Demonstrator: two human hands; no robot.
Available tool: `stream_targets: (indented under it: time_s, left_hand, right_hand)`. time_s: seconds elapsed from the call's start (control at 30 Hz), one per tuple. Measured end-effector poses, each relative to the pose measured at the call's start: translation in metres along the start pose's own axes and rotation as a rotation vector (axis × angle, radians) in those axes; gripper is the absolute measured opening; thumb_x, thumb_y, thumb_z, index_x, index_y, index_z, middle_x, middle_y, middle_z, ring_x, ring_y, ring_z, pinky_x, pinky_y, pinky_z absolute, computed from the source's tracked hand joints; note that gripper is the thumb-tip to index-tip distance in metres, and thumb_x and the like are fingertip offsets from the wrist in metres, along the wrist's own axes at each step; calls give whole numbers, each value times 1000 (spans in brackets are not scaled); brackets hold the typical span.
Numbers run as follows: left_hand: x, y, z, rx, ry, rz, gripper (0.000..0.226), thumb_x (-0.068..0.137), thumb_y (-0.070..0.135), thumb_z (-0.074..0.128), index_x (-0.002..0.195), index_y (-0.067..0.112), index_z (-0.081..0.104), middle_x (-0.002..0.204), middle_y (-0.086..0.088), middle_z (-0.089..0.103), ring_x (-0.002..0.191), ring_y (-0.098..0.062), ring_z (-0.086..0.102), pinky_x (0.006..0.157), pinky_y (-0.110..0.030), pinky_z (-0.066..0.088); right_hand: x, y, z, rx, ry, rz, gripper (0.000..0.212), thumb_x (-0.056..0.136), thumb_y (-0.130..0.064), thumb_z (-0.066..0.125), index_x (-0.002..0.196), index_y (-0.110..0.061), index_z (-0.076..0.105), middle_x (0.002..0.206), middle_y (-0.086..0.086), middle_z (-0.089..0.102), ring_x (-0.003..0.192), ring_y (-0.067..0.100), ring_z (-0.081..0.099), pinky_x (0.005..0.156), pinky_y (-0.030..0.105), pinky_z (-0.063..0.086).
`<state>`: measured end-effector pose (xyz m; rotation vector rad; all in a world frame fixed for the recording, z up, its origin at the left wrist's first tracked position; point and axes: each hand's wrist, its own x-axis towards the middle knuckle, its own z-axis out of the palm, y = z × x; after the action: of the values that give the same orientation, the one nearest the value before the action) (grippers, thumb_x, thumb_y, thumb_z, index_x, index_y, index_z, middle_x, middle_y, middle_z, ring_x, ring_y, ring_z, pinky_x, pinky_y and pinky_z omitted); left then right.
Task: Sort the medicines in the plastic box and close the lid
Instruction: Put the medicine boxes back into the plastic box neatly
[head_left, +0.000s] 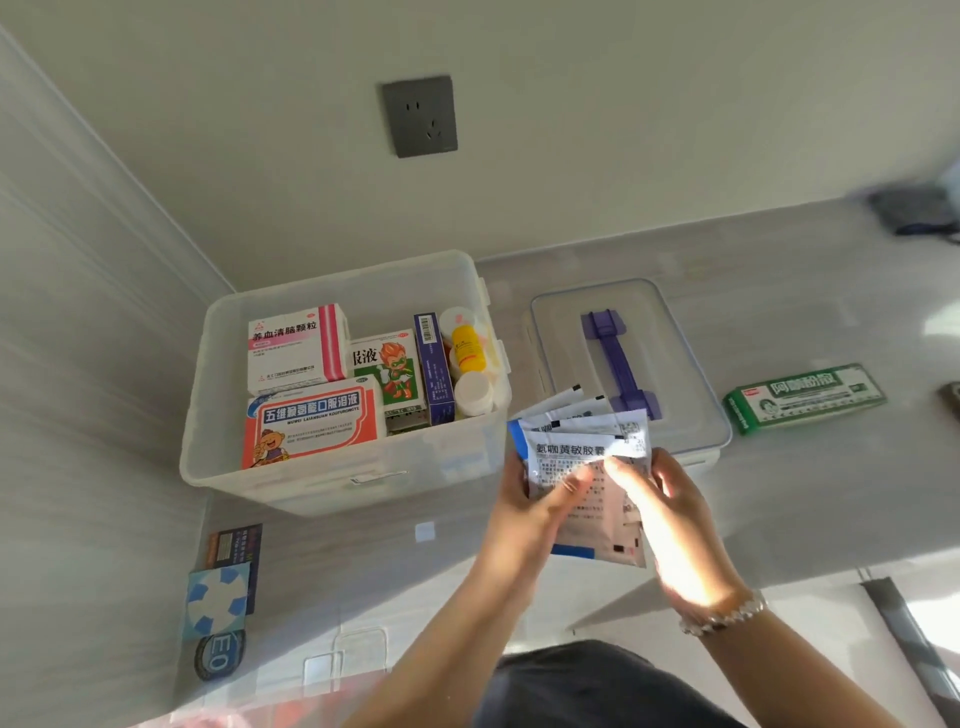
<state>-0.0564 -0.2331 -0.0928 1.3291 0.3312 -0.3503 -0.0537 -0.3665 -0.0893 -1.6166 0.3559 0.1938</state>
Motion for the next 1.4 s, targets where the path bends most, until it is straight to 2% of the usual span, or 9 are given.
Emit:
stream_targets:
  time_s: [0.07, 0.17, 0.37, 0.6, 0.83, 1.0, 1.2, 1.3, 1.4]
  left_hand:
    - [0, 13, 9, 11, -34, 27, 46, 66, 53, 67, 108, 46, 49, 96, 20, 72, 84, 2, 67, 64, -15, 54]
    - [5, 31, 18, 27, -62, 91, 38, 69, 55, 68, 104, 50, 52, 97, 23, 71, 86, 3, 67, 73, -23, 56]
    - [13, 64, 4, 11, 20, 163, 27, 80, 32, 68, 105, 31, 57, 97, 6, 74, 83, -8, 71, 64, -19, 56]
    - [29, 108, -59, 60, 198, 272, 25, 82, 34, 66, 104, 27, 58, 89, 6, 74, 76, -9, 71, 56, -19, 54]
    - [67, 126, -131, 259, 348, 61, 34, 83, 40, 63, 110, 21, 55, 93, 1, 70, 76, -15, 69, 50, -21, 52]
    - [94, 124, -157, 479, 384, 15, 35, 83, 40, 64, 108, 17, 56, 91, 0, 68, 72, -15, 67, 57, -25, 54]
    - [116, 127, -169, 937, 324, 85, 20, 89, 44, 54, 82, 26, 50, 66, 7, 60, 48, -7, 56, 40, -16, 44]
    - [120, 124, -172, 1066, 331, 83, 24, 90, 41, 53, 92, 18, 54, 77, 1, 63, 59, -15, 60, 57, -28, 53]
    - [121, 117, -171, 1115, 366, 129, 34, 91, 38, 54, 114, 13, 52, 92, 0, 68, 67, -12, 64, 60, -27, 57]
  right_hand:
    - [-1, -15, -8, 14, 43, -28, 9, 84, -33, 60, 92, -28, 60, 92, 5, 69, 84, 24, 68, 75, 47, 57]
    - [-2, -34, -12, 58, 69, -95, 7, 80, -37, 61, 86, -41, 62, 94, -2, 70, 86, 19, 69, 75, 43, 57]
    - [7, -61, 5, 62, 28, -138, 32, 85, -34, 60, 101, -6, 57, 104, 15, 66, 95, 33, 64, 85, 57, 50]
    - [49, -100, 71, -153, -142, -153, 42, 84, -44, 58, 95, -3, 56, 85, 3, 72, 75, 20, 70, 64, 37, 60]
    - [105, -99, 149, -299, -249, -56, 37, 84, -39, 61, 93, -3, 57, 85, 3, 70, 76, 20, 69, 66, 32, 59]
    - [134, -89, 181, -397, -250, 25, 22, 85, -34, 60, 78, -15, 53, 87, 5, 68, 77, 21, 65, 70, 36, 58]
    - [154, -87, 197, -494, -183, 65, 23, 86, -32, 59, 85, -10, 54, 79, 4, 60, 61, 15, 53, 52, 24, 45]
    - [156, -83, 198, -500, -158, 67, 23, 86, -25, 60, 101, -10, 53, 91, 5, 63, 70, 14, 57, 52, 22, 46]
    - [154, -80, 199, -584, -204, 11, 17, 87, -24, 58, 101, -16, 52, 97, 3, 66, 64, 5, 53, 47, 17, 39]
